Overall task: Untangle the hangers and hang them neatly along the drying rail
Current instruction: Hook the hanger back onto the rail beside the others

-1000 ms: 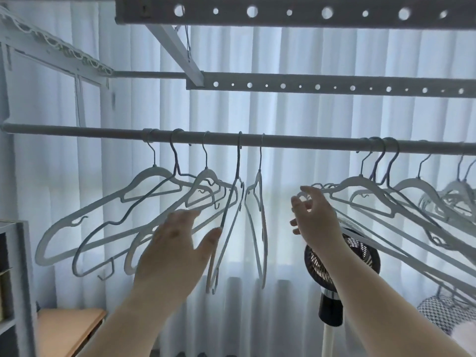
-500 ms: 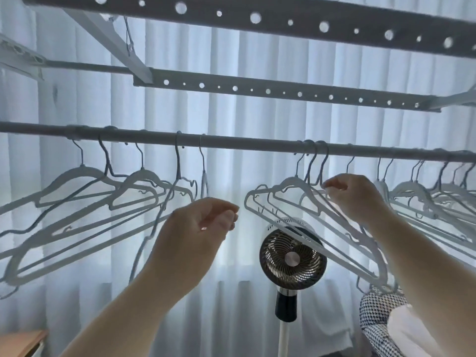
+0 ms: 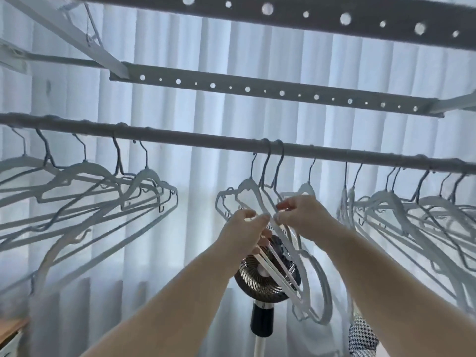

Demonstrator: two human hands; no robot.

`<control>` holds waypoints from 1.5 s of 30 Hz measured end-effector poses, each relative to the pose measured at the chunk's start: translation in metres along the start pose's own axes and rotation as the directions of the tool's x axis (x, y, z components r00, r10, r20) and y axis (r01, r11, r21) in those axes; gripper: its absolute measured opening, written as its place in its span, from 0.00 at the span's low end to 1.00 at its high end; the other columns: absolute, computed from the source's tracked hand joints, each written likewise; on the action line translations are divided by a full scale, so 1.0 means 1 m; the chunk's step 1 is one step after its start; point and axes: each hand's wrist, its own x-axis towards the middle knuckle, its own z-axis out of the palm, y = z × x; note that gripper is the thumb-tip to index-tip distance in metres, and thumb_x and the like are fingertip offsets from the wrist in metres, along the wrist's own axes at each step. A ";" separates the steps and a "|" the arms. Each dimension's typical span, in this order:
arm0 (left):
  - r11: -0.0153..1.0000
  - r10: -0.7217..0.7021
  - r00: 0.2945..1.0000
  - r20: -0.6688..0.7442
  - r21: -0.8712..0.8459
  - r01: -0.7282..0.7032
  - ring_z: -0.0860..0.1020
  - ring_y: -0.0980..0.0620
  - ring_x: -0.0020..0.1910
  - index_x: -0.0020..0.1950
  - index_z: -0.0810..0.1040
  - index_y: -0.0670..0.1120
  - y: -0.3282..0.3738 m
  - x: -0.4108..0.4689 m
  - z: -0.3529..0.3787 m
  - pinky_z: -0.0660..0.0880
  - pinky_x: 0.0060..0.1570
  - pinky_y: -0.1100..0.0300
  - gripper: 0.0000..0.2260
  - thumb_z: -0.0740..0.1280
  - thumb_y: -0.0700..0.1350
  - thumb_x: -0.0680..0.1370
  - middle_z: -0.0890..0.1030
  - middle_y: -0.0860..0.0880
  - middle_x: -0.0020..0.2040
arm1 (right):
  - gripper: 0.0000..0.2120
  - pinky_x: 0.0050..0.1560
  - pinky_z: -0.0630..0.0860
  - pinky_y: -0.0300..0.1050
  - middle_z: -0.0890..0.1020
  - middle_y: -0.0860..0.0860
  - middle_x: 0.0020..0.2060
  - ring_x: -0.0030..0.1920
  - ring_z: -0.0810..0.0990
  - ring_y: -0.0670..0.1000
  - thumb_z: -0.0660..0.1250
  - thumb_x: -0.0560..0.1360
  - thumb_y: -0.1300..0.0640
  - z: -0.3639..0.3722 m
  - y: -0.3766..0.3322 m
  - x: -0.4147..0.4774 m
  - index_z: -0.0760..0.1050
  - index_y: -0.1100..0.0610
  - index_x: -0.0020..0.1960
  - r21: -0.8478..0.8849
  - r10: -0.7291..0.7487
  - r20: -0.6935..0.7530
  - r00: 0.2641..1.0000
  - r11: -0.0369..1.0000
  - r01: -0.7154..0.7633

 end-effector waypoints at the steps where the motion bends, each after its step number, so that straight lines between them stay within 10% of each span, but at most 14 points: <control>1: 1.000 -0.013 1.000 -0.017 -0.024 0.012 0.77 0.54 0.34 0.67 0.66 0.41 0.000 0.004 0.005 0.74 0.35 0.63 0.21 0.62 0.49 0.77 0.79 0.48 0.40 | 0.16 0.39 0.70 0.35 0.81 0.59 0.53 0.44 0.75 0.49 0.67 0.73 0.62 0.001 0.001 0.001 0.76 0.64 0.60 0.022 -0.006 -0.002 1.000 1.000 0.006; 6: 0.997 -0.050 0.995 -0.092 -0.067 0.044 0.76 0.53 0.30 0.68 0.64 0.37 0.001 0.017 0.015 0.75 0.30 0.62 0.23 0.64 0.43 0.76 0.80 0.44 0.39 | 0.16 0.51 0.73 0.43 0.82 0.58 0.54 0.49 0.78 0.51 0.67 0.72 0.62 0.004 0.006 0.002 0.76 0.62 0.60 0.103 -0.002 -0.025 1.000 0.995 0.004; 12: 0.998 -0.039 0.986 -0.163 -0.060 0.029 0.69 0.55 0.19 0.61 0.72 0.38 0.000 0.018 0.005 0.68 0.19 0.66 0.14 0.60 0.37 0.75 0.72 0.48 0.28 | 0.13 0.19 0.63 0.26 0.78 0.48 0.33 0.18 0.70 0.38 0.64 0.75 0.59 0.007 0.008 0.000 0.75 0.59 0.59 0.135 -0.004 -0.063 0.998 0.991 0.013; 18: 0.994 -0.016 0.980 -0.196 -0.113 -0.006 0.62 0.57 0.13 0.36 0.72 0.42 -0.003 0.010 -0.033 0.59 0.17 0.69 0.10 0.57 0.35 0.76 0.67 0.48 0.26 | 0.13 0.25 0.66 0.35 0.73 0.44 0.31 0.14 0.69 0.40 0.63 0.76 0.55 0.017 0.006 -0.001 0.75 0.55 0.60 0.083 0.023 -0.095 0.995 0.996 -0.015; 25: 0.992 -0.019 0.965 -0.263 -0.128 -0.015 0.61 0.58 0.12 0.33 0.70 0.43 -0.004 0.000 -0.083 0.57 0.16 0.73 0.12 0.58 0.36 0.76 0.66 0.48 0.27 | 0.13 0.24 0.64 0.34 0.71 0.44 0.31 0.20 0.69 0.41 0.62 0.76 0.55 0.026 -0.008 -0.007 0.76 0.55 0.60 -0.001 0.008 -0.121 0.993 1.000 -0.008; 37: 0.980 -0.080 0.971 -0.226 -0.197 0.035 0.60 0.59 0.12 0.33 0.69 0.44 0.005 -0.011 -0.120 0.58 0.15 0.73 0.13 0.58 0.38 0.78 0.67 0.47 0.28 | 0.15 0.59 0.68 0.45 0.76 0.47 0.32 0.42 0.75 0.49 0.59 0.78 0.53 0.035 -0.035 -0.015 0.73 0.53 0.63 -0.241 0.016 -0.175 0.984 0.969 -0.059; 45: 0.987 -0.087 0.978 -0.191 -0.148 0.059 0.63 0.58 0.12 0.38 0.72 0.44 0.010 -0.014 -0.122 0.60 0.15 0.71 0.09 0.58 0.39 0.78 0.70 0.46 0.29 | 0.16 0.60 0.62 0.44 0.78 0.48 0.37 0.51 0.78 0.51 0.57 0.78 0.53 0.041 -0.045 -0.016 0.71 0.52 0.64 -0.298 -0.010 -0.195 0.981 0.953 -0.049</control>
